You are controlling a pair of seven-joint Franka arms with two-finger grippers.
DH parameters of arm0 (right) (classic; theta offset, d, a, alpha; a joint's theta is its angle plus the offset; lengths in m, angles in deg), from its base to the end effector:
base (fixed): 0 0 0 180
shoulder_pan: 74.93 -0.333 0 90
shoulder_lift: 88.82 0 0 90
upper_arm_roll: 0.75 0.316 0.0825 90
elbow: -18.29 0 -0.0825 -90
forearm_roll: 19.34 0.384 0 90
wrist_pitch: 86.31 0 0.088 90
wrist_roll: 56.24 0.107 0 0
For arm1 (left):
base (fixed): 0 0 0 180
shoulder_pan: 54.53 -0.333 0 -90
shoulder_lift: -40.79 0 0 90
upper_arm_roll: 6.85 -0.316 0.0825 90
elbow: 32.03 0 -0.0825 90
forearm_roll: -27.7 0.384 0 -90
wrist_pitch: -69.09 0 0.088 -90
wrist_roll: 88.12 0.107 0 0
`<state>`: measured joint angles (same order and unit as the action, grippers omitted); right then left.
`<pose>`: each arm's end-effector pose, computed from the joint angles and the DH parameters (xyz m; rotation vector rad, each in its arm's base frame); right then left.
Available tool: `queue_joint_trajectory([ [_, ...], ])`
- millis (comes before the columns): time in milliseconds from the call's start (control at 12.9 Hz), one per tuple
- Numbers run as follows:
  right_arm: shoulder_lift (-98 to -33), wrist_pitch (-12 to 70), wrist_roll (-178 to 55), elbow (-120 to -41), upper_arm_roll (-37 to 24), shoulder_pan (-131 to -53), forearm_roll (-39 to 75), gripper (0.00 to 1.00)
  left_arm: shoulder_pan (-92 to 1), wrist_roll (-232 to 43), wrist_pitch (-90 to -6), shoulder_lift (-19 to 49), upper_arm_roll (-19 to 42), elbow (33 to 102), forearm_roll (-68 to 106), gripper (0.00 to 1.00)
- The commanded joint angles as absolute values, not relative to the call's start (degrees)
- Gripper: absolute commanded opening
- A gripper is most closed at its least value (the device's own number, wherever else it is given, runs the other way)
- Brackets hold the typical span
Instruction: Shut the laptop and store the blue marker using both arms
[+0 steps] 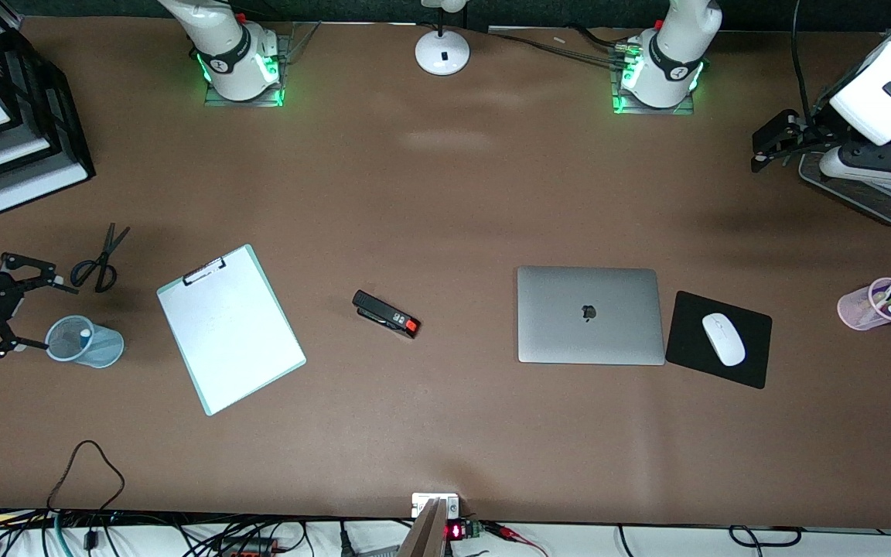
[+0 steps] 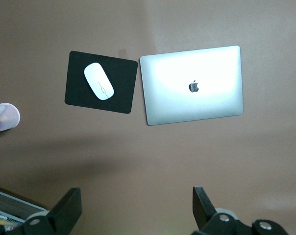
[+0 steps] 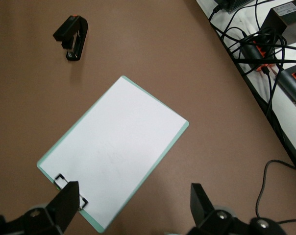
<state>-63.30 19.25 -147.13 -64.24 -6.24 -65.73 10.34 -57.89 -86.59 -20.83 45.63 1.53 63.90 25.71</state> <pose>0.6774 -0.1257 0.4408 -2.3179 -1.5632 -0.4806 0.5245 -0.0531 0.6208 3.1146 -0.1767 -0.0343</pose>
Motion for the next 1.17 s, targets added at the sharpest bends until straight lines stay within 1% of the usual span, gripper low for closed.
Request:
queue_joint_trajectory([
  [0,-67.8,19.07,-134.17,-65.64,-6.37,-69.99,5.29,1.0,-58.4,-86.01,-22.05,45.88,1.68,64.21,24.62,1.0],
  [233,-71.23,18.73,-115.21,-65.82,-6.37,-74.83,-2.0,1.0,-58.4,-86.01,-22.14,45.97,1.77,64.39,24.63,1.0],
  [388,-72.64,16.28,-99.04,-65.82,-6.37,-77.11,-7.01,1.0,-58.4,-86.1,-22.14,45.97,1.85,64.65,24.63,1.0],
  [544,-73.87,11.89,-85.14,-65.64,-6.37,-79.58,-10.89,1.0,-58.4,-86.1,-22.14,46.06,1.85,64.74,24.63,1.0],
  [854,-76.42,2.85,-57.19,-65.03,-6.37,-81.69,-14.4,1.0,-58.4,-86.1,-22.06,46.06,1.94,64.92,24.63,1.0],
  [1010,-77.39,-0.08,-51.16,-64.68,-6.46,-83.1,-20.2,1.0,-58.4,-86.1,-21.97,46.15,1.94,65.0,24.63,1.0],
  [1087,-77.65,0.52,-51.23,-64.68,-6.81,-82.49,-20.57,1.0,-58.4,-86.1,-21.97,46.15,1.94,65.0,24.63,1.0],
])
